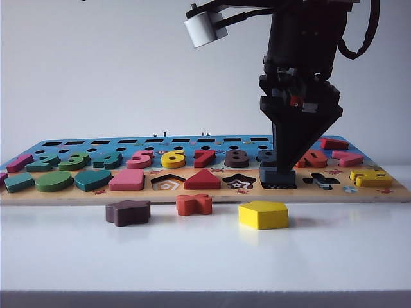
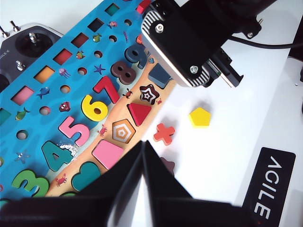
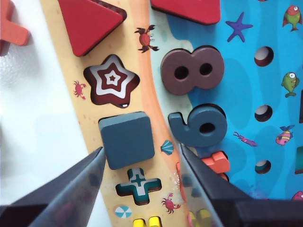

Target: Insert the cube into the slot.

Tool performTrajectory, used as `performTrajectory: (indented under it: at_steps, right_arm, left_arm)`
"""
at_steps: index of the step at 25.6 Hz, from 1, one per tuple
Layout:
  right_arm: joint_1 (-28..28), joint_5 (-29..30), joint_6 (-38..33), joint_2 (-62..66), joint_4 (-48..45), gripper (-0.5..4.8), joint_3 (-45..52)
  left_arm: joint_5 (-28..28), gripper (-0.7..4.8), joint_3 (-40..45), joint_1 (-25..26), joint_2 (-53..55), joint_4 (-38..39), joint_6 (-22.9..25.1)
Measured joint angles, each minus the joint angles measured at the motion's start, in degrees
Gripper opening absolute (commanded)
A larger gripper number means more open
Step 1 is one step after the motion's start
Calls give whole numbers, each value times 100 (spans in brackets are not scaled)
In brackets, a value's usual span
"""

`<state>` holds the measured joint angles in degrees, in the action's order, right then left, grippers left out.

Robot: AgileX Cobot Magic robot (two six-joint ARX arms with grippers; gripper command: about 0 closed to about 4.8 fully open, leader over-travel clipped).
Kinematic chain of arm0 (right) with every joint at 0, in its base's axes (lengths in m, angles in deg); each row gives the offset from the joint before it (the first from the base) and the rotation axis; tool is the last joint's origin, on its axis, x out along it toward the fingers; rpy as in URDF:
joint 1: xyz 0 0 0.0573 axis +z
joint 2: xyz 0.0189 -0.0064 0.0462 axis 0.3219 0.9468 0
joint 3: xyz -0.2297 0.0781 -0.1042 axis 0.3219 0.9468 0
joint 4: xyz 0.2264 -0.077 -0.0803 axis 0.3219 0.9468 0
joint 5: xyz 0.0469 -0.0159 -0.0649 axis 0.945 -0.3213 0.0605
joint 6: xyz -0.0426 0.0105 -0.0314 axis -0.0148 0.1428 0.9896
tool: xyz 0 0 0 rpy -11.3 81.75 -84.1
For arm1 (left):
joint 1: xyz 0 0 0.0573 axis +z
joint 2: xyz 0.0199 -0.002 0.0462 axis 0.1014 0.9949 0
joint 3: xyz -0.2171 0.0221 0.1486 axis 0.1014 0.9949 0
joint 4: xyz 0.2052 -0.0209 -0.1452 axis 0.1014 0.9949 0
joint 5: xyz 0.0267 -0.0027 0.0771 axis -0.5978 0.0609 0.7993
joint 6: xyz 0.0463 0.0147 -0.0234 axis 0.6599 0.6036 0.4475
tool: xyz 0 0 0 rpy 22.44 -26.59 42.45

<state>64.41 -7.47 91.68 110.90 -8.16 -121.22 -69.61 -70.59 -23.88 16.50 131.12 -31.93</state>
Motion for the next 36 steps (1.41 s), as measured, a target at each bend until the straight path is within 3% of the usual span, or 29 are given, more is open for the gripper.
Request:
performTrajectory:
  at_steps: [27,29,36]
  right_arm:
    - [0,72,-59,-142,-26,282,-7]
    - [0,28,-59,-221,-28,242,-11]
    - [20,55,-400,-516,26,-7,-15]
  left_arm:
    - [0,17,0,0,0,2,0]
    - [0,17,0,0,0,0,0]
    - [-2,17,0,0,0,0,0]
